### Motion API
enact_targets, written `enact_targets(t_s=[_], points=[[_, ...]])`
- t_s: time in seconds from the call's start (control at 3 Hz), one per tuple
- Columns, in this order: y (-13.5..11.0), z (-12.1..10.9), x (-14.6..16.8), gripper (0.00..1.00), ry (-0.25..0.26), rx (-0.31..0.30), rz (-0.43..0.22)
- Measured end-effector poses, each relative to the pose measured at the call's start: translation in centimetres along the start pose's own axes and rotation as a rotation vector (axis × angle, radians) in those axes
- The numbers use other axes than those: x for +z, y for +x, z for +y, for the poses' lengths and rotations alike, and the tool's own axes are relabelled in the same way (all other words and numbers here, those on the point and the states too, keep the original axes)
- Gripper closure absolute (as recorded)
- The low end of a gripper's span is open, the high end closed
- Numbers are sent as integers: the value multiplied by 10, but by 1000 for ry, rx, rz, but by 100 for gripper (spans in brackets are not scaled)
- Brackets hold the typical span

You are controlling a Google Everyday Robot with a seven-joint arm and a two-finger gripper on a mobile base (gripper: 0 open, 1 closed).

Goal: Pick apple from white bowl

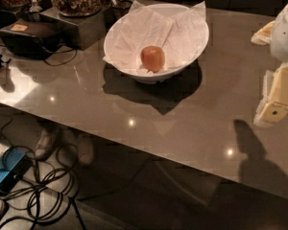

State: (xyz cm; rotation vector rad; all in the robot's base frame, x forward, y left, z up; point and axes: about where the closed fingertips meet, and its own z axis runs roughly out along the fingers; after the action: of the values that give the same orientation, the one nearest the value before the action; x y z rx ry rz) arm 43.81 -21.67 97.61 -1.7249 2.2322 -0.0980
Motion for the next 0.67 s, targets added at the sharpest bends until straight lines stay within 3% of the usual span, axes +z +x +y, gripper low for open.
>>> enact_targets(t_s=[0.33, 0.67], points=[[0, 0, 0, 0, 0, 0, 0], [-25, -12, -4, 0, -23, 20, 25]])
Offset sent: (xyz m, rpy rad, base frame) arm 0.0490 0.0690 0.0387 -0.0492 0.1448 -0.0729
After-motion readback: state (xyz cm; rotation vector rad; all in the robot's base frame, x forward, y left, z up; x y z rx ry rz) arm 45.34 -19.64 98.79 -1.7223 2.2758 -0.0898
